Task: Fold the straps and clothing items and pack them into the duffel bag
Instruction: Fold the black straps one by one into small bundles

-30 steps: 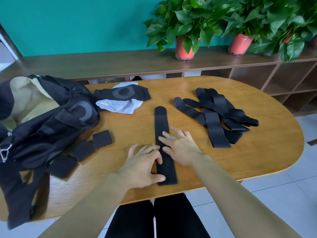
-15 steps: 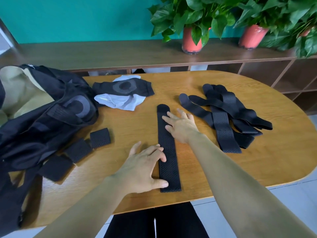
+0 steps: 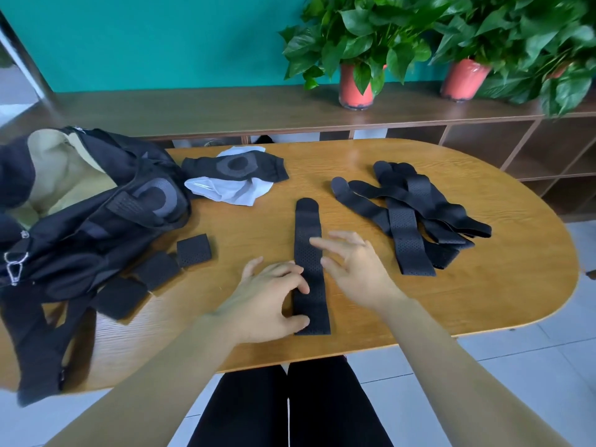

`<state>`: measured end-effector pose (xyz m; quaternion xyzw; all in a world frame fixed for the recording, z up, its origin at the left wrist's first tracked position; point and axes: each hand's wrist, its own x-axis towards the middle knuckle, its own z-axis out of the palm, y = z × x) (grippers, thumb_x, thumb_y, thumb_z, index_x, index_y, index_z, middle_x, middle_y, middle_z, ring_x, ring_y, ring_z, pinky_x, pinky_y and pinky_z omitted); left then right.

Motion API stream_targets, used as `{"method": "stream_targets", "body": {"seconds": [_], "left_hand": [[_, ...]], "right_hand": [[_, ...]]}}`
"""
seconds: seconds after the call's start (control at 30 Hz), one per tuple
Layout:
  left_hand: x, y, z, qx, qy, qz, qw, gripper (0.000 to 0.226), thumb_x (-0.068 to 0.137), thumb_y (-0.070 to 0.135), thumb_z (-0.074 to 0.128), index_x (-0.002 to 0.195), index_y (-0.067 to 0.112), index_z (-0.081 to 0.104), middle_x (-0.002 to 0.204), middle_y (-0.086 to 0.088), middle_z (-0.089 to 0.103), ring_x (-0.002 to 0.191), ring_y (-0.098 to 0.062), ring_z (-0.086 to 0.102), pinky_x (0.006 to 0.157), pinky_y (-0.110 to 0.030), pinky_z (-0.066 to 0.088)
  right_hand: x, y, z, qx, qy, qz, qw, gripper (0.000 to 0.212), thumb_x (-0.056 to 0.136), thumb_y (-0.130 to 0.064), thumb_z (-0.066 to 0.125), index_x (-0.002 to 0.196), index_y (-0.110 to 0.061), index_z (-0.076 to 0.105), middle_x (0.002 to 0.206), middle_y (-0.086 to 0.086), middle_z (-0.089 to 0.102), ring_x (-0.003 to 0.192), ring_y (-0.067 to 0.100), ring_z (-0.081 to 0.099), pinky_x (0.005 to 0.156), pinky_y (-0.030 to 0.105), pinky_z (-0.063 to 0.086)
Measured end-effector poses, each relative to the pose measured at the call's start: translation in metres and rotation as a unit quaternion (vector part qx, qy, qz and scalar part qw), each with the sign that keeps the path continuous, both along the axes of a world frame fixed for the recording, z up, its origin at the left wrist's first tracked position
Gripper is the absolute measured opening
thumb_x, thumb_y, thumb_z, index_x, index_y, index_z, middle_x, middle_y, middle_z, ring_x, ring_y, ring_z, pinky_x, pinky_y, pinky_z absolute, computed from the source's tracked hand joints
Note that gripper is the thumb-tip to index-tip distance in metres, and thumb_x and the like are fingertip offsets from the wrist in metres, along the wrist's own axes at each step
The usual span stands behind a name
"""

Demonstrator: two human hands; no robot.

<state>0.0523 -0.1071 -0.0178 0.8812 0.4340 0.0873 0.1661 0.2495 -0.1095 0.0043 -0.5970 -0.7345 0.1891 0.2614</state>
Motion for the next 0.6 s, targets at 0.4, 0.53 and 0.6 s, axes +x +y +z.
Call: {"method": "stream_targets", "body": {"seconds": [0.4,0.53,0.6], "left_hand": [[-0.001,-0.027,-0.010,-0.016,-0.078,0.079,0.994,0.056,0.080,0.042,0.057,0.134,0.040,0.043,0.125,0.027,0.053,0.124,0.009,0.041,0.117,-0.038,0.006],[0.009,-0.025,-0.021,0.004,-0.154,0.191,0.969,0.046,0.087,0.045,0.062,0.130,0.037,0.049,0.113,0.018,0.066,0.115,0.005,0.052,0.108,-0.033,0.013],[0.015,-0.024,-0.023,0.024,-0.172,0.236,0.956,0.043,0.088,0.044,0.061,0.128,0.033,0.053,0.108,0.014,0.069,0.113,0.000,0.054,0.099,-0.028,0.015]], "right_hand": [[-0.004,-0.066,-0.049,-0.030,0.069,-0.049,0.996,0.058,0.082,-0.014,0.060,0.136,-0.031,0.048,0.119,-0.029,0.049,0.124,-0.003,0.034,0.107,0.021,0.026],[-0.018,-0.053,-0.053,0.002,0.098,-0.157,0.983,0.041,0.088,-0.026,0.063,0.128,-0.026,0.056,0.100,-0.016,0.068,0.112,0.006,0.043,0.089,0.022,0.029],[-0.024,-0.047,-0.054,0.004,0.107,-0.191,0.976,0.036,0.089,-0.028,0.063,0.124,-0.024,0.058,0.094,-0.015,0.069,0.108,0.011,0.046,0.085,0.024,0.030]]}}
